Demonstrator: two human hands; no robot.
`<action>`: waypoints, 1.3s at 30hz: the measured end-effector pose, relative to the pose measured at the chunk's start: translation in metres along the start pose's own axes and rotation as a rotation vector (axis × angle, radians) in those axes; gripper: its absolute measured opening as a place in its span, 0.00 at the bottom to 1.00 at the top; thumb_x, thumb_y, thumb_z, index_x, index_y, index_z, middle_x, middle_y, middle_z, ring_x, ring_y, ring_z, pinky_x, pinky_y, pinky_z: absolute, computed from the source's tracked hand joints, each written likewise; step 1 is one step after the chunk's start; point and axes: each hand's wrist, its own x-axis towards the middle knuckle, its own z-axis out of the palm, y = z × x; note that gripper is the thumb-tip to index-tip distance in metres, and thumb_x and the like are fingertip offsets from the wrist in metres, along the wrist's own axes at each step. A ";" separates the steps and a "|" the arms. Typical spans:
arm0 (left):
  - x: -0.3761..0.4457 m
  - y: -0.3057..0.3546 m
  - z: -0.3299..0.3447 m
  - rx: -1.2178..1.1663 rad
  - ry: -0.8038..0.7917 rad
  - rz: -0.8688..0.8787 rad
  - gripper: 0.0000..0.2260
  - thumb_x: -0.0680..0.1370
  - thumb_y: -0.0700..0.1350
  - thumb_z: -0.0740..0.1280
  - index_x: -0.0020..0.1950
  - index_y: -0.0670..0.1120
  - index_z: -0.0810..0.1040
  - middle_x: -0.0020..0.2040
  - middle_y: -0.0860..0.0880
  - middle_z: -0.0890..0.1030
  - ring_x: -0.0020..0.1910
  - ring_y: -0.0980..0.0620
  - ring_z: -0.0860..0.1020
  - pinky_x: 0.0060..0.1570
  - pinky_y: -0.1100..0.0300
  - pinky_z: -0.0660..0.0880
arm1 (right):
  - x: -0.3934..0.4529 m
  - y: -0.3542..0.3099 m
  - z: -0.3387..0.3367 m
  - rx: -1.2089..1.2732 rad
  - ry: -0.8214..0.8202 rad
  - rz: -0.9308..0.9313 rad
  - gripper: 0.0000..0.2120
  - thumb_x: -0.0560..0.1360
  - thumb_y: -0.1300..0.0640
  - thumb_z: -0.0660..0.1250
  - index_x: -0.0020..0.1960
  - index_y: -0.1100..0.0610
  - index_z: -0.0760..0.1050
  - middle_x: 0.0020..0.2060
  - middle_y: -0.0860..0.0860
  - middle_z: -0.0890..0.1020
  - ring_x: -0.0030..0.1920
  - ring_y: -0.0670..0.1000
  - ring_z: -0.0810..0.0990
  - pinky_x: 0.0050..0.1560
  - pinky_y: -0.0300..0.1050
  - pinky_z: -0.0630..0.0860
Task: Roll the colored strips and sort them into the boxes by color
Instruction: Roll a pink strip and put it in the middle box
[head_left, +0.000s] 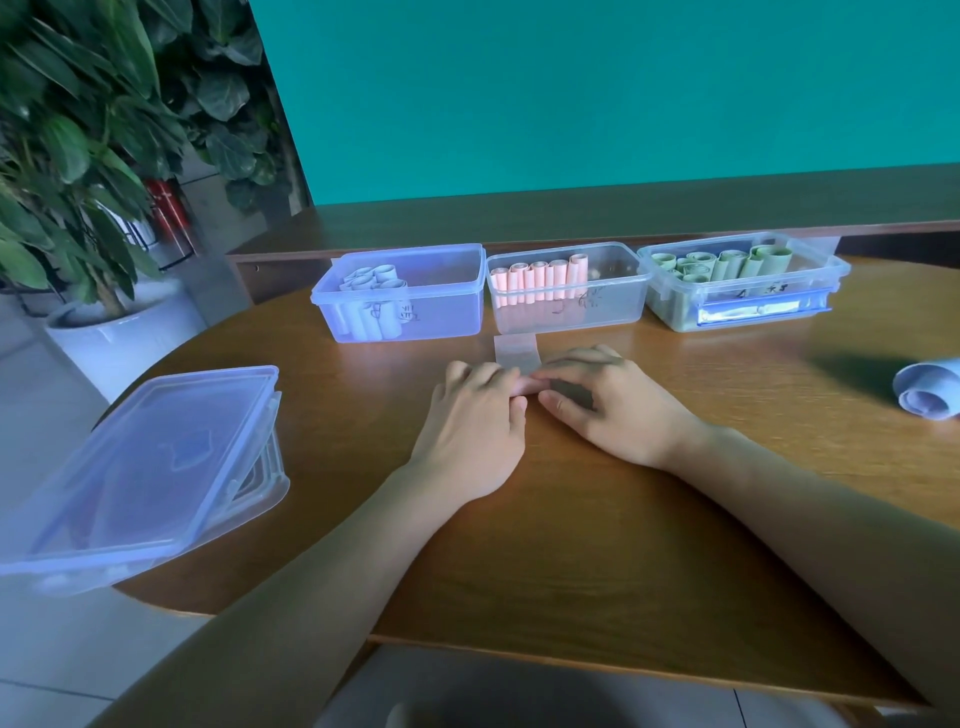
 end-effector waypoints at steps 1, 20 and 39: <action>0.001 0.000 0.000 -0.011 0.015 0.004 0.16 0.84 0.49 0.57 0.70 0.48 0.73 0.68 0.50 0.74 0.64 0.45 0.66 0.65 0.49 0.68 | 0.002 0.001 0.001 -0.005 -0.010 0.001 0.14 0.83 0.48 0.62 0.66 0.44 0.77 0.60 0.42 0.80 0.58 0.51 0.76 0.63 0.53 0.73; 0.025 -0.011 0.004 -0.183 0.042 -0.076 0.19 0.84 0.46 0.59 0.75 0.48 0.68 0.71 0.49 0.72 0.68 0.47 0.65 0.69 0.49 0.66 | 0.030 0.016 0.005 0.026 -0.004 0.050 0.16 0.82 0.47 0.61 0.67 0.47 0.77 0.56 0.48 0.82 0.57 0.53 0.76 0.59 0.55 0.76; 0.052 -0.023 0.011 -0.159 0.086 -0.020 0.13 0.83 0.46 0.62 0.67 0.54 0.76 0.62 0.52 0.75 0.62 0.49 0.68 0.62 0.54 0.69 | 0.055 0.034 0.014 0.037 0.010 0.015 0.14 0.82 0.48 0.62 0.67 0.43 0.76 0.59 0.44 0.79 0.58 0.49 0.76 0.60 0.52 0.77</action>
